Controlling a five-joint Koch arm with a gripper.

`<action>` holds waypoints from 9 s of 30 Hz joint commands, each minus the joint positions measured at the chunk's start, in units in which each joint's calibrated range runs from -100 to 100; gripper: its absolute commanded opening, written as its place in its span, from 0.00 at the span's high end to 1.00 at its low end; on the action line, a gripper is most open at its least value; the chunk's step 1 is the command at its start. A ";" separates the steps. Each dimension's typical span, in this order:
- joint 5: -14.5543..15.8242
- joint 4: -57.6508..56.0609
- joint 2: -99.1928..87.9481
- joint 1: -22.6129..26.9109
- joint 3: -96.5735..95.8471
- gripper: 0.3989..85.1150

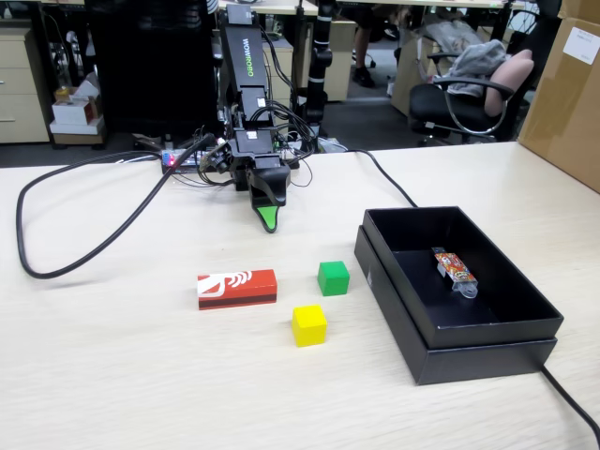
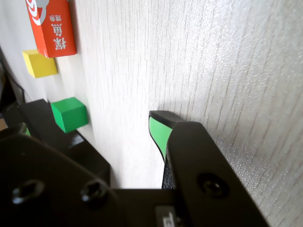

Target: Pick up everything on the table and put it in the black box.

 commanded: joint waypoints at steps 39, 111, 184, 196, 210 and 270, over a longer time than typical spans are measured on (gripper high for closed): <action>-0.20 -0.88 -0.08 1.42 -1.22 0.43; 5.52 -66.97 94.81 4.35 108.12 0.96; -2.15 -73.10 58.32 -1.76 105.94 0.47; -4.25 -63.43 67.27 -6.45 87.54 0.44; -5.47 -61.44 85.98 -9.72 98.60 0.44; 7.08 -70.43 99.63 14.60 134.50 0.93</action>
